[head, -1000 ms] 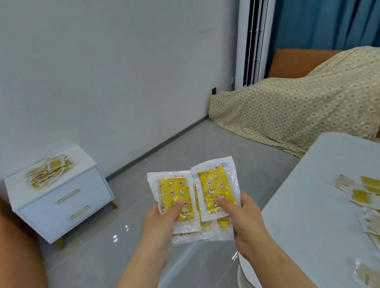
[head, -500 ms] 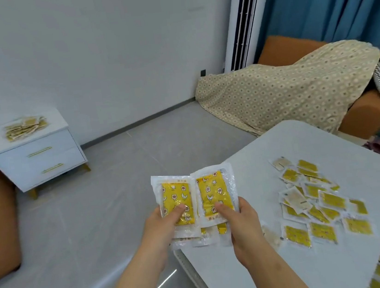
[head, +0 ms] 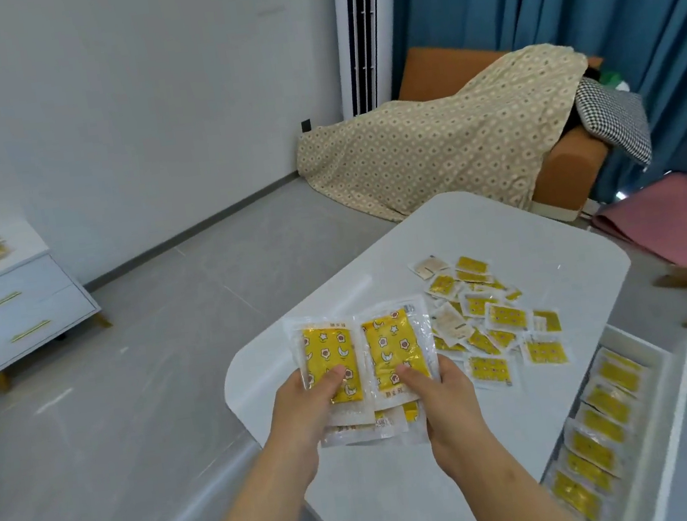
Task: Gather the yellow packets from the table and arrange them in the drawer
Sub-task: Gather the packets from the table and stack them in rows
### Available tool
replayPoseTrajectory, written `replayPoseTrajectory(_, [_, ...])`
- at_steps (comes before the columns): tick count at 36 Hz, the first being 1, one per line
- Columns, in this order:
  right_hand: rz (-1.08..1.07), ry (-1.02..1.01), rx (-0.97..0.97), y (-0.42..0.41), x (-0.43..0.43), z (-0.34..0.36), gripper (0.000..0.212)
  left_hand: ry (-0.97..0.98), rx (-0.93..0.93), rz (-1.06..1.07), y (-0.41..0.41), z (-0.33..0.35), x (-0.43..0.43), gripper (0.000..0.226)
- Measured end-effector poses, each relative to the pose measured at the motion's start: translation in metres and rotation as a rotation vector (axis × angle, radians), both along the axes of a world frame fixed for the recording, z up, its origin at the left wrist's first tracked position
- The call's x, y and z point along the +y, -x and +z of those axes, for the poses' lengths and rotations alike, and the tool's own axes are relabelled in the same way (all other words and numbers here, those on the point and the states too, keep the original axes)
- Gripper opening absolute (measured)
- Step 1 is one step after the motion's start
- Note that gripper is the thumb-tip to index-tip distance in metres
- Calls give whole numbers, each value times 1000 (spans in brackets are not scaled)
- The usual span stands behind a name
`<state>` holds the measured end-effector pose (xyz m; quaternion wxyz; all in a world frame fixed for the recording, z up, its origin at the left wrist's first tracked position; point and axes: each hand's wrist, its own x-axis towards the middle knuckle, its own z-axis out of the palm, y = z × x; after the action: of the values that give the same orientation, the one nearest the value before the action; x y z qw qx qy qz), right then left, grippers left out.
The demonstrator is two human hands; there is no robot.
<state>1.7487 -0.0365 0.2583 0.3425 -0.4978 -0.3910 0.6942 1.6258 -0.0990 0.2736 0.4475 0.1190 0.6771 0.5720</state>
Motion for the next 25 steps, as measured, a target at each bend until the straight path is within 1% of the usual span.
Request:
replayPoseTrajectory(6, [37, -43, 0, -80, 56, -6, 23, -22, -17, 26, -83, -11, 53, 8])
replayPoseTrajectory(12, [113, -60, -79, -154, 100, -7, 29, 12, -65, 71, -159, -20, 93, 9])
replayPoseTrajectory(15, [118, -40, -93, -176, 117, -10, 46, 17, -66, 92, -183, -21, 109, 10])
replayPoseTrajectory(16, [128, -42, -90, -183, 123, -10, 46, 17, -60, 98, -190, -22, 114, 9])
replayPoseTrajectory(19, [139, -44, -87, -201, 140, -10, 29, 20, -47, 92, -207, -23, 130, 6])
replayPoseTrajectory(20, [132, -47, -85, -212, 148, -10, 30, 23, -45, 87, -218, -22, 138, 6])
replayPoseTrajectory(22, [118, -28, -84, -219, 154, -9, 48, 22, -34, 87, -227, -22, 148, 10])
replayPoseTrajectory(23, [106, -16, -84, -222, 158, -11, 53, 22, -27, 87, -231, -22, 152, 13])
replayPoseTrajectory(25, [112, -24, -74, -235, 169, -11, 46, 25, -13, 96, -245, -22, 166, 18])
